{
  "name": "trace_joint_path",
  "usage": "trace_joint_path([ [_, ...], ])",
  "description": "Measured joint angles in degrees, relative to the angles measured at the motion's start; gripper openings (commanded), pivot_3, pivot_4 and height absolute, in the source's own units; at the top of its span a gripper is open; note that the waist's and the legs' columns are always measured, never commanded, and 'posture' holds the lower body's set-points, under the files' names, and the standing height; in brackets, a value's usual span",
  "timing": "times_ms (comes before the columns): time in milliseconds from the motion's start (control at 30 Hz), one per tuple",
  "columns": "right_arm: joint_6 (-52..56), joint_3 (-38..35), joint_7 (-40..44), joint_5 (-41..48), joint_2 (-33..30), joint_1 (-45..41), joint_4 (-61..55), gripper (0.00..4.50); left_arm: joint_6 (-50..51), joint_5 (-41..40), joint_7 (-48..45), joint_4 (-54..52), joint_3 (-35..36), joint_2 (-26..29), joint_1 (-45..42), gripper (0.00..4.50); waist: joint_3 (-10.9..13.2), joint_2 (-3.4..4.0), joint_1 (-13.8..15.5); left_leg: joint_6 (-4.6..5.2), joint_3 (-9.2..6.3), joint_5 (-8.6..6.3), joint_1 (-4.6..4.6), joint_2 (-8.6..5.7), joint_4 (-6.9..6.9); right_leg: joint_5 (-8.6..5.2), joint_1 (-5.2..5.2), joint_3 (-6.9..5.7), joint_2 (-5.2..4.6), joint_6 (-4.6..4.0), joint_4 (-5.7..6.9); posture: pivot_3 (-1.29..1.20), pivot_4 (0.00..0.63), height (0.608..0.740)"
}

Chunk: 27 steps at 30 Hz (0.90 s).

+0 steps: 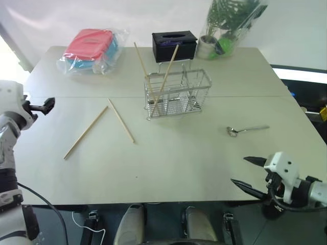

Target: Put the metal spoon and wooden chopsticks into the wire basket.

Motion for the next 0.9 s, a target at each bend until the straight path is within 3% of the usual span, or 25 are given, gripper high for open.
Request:
trace_joint_path([
  [167, -4.29, 4.32, 2.34, -2.82, -4.75, -14.36, 11.00, 4.47, 4.10, -6.84, -6.29, -13.74, 0.38, -0.04, 6.45, 4.50, 0.03, 0.04, -0.16, 0.01, 0.22, 0.00, 0.10, 0.08, -0.01, -0.02, -0.04, 0.10, -0.01, -0.01, 0.12, 0.00, 0.150, 0.710],
  [433, -19.38, 20.33, 14.86, -11.65, -9.12, -40.43, 38.61, 4.47, 8.06, -15.44, -21.26, -33.93, -0.42, 5.81, 22.51, 4.50, 0.15, 0.25, -1.41, 0.02, 0.52, 0.01, 0.19, 0.14, -0.01, -0.03, -0.04, 0.23, -0.02, -0.02, 0.16, 0.00, 0.150, 0.710],
  [600, -28.60, 28.96, 21.73, -18.33, -7.69, -56.91, 57.42, 4.47, 10.12, -19.84, -25.27, -40.58, 0.41, 8.23, 25.53, 4.50, 0.24, 0.41, -1.64, 0.02, 0.58, 0.01, 0.27, 0.16, -0.04, -0.03, -0.04, 0.27, -0.02, -0.02, 0.20, 0.00, 0.150, 0.710],
  [733, -35.61, 34.21, 22.47, -24.82, -3.99, -68.79, 73.29, 4.47, 11.66, -22.98, -25.92, -44.46, 1.38, 9.40, 25.82, 4.50, 0.25, 0.42, -1.73, 0.02, 0.60, 0.01, 0.31, 0.16, -0.07, -0.03, -0.03, 0.27, -0.01, 0.00, 0.23, 0.00, 0.150, 0.710],
  [900, -41.90, 39.38, 22.07, -32.10, -0.95, -76.18, 87.34, 4.47, 11.95, -23.83, -25.97, -46.00, 1.50, 10.09, 26.03, 4.50, 0.26, 0.44, -1.54, 0.02, 0.61, 0.01, 0.34, 0.15, -0.08, -0.03, -0.01, 0.27, 0.00, 0.01, 0.31, 0.00, 0.150, 0.710],
])
